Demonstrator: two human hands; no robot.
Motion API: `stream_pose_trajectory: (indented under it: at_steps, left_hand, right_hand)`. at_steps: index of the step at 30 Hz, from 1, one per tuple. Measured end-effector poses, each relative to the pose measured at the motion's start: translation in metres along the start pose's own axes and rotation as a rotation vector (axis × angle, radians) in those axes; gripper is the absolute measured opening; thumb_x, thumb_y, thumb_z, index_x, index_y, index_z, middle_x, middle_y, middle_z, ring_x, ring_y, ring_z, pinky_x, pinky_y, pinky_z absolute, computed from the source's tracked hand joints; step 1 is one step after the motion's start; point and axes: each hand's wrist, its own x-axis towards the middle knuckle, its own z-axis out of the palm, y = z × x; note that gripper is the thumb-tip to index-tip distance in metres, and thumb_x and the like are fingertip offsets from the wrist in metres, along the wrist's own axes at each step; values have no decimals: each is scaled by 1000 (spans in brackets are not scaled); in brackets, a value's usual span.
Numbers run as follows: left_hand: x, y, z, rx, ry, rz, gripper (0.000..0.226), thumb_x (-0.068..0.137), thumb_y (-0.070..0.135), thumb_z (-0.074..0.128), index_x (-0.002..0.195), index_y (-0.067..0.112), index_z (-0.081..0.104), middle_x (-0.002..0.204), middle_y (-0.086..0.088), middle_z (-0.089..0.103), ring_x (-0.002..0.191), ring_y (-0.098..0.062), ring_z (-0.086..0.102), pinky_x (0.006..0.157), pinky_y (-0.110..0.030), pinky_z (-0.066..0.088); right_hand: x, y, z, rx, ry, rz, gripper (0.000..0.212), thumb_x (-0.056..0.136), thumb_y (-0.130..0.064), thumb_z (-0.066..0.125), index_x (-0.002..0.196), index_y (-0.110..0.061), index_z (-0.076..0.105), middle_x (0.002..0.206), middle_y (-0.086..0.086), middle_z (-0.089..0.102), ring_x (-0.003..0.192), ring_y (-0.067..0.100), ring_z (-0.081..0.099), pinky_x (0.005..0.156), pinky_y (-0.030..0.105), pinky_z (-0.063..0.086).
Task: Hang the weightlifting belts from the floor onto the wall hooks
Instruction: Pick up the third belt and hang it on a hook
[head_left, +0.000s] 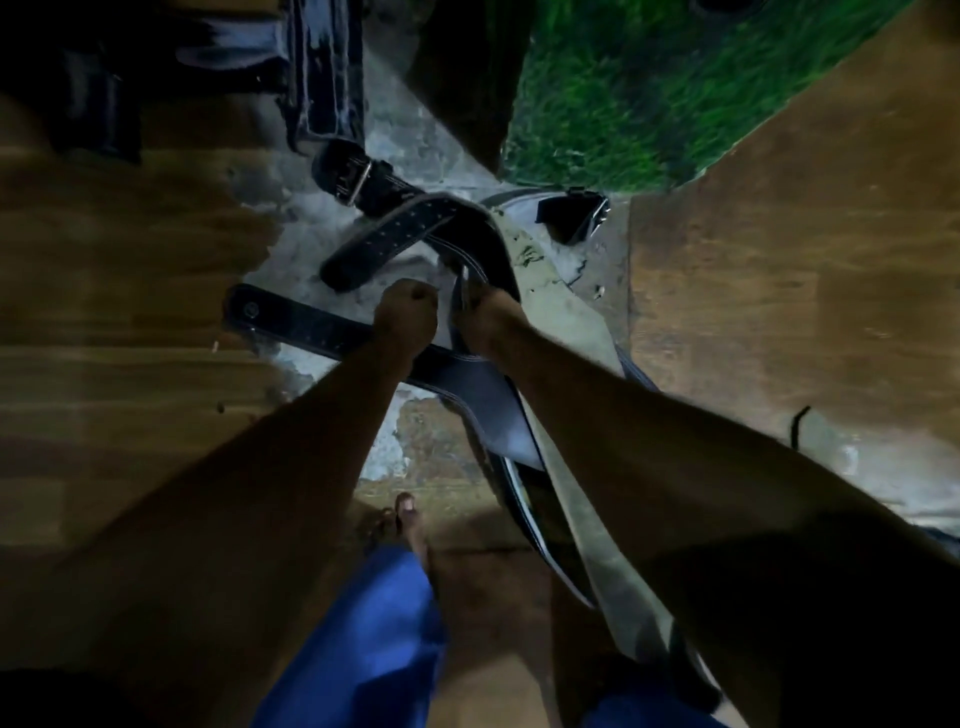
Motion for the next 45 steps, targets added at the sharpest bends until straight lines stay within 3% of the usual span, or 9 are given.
stream_pose_trajectory:
  at_steps: [8, 18, 22, 24, 31, 33, 35, 39, 45]
  left_hand:
    - [38, -33, 9, 91, 38, 46, 26, 96, 16, 53, 109, 2, 71, 111, -20, 73, 108, -38, 66, 95, -41, 53]
    - [-10, -9, -28, 54, -59, 149, 53, 74, 33, 44, 100, -6, 68, 103, -29, 69, 97, -44, 66, 89, -52, 53]
    - [-71, 51, -58, -23, -88, 130, 49, 90, 25, 55, 128, -4, 60, 126, -25, 63, 117, -39, 61, 105, -47, 47]
    - [-98, 79, -69, -45, -78, 154, 40, 87, 28, 58, 115, 0, 65, 111, -14, 61, 104, -27, 58, 99, -39, 47]
    - [-156, 146, -91, -110, -125, 119, 55, 86, 38, 74, 122, -3, 64, 122, -24, 69, 111, -38, 67, 96, -44, 54]
    - [-172, 168, -95, -108, -139, 135, 63, 84, 43, 76, 127, 0, 62, 127, -20, 67, 113, -35, 66, 97, -42, 53]
    - [-192, 191, -102, -111, -141, 179, 67, 82, 48, 75, 128, 0, 62, 127, -17, 68, 113, -32, 66, 95, -38, 52]
    - [-238, 237, -117, -94, -115, 258, 24, 90, 35, 72, 92, 12, 67, 83, 1, 70, 73, -14, 65, 64, -19, 46]
    - [-323, 303, -144, -126, -106, 356, 18, 92, 25, 72, 77, 20, 61, 77, 11, 64, 70, -4, 59, 56, -17, 43]
  right_hand:
    - [39, 8, 33, -153, 203, 110, 31, 100, -19, 55, 125, -1, 62, 128, 17, 67, 118, 33, 64, 95, 36, 52]
    - [-45, -14, -9, -122, 166, 2, 25, 91, -22, 59, 105, -7, 72, 111, 18, 72, 105, 36, 67, 79, 31, 46]
    - [-92, -26, -50, -3, 155, -19, 23, 85, -22, 61, 94, -5, 72, 102, 22, 73, 98, 37, 69, 85, 43, 57]
    - [-111, -29, -71, 87, 162, -15, 29, 78, -25, 62, 92, -3, 73, 97, 21, 74, 92, 38, 70, 84, 51, 59]
    - [-203, -63, -153, 441, 167, -2, 22, 94, 9, 54, 96, -10, 65, 44, -8, 61, 36, 0, 55, 41, 14, 43]
    - [-219, -71, -173, 456, 170, -6, 21, 94, 8, 54, 101, -7, 68, 58, -1, 65, 47, 9, 61, 50, 20, 49]
    - [-235, -80, -192, 428, 165, -42, 22, 93, 4, 55, 82, -11, 66, 68, 4, 61, 58, 19, 60, 58, 25, 48]
    - [-269, -97, -227, 344, 215, -100, 27, 94, 3, 53, 74, -13, 60, 58, -3, 57, 53, 9, 53, 54, 22, 43]
    - [-338, -114, -281, 411, 263, -205, 18, 88, -3, 60, 76, -15, 65, 75, 6, 63, 74, 22, 56, 69, 30, 44]
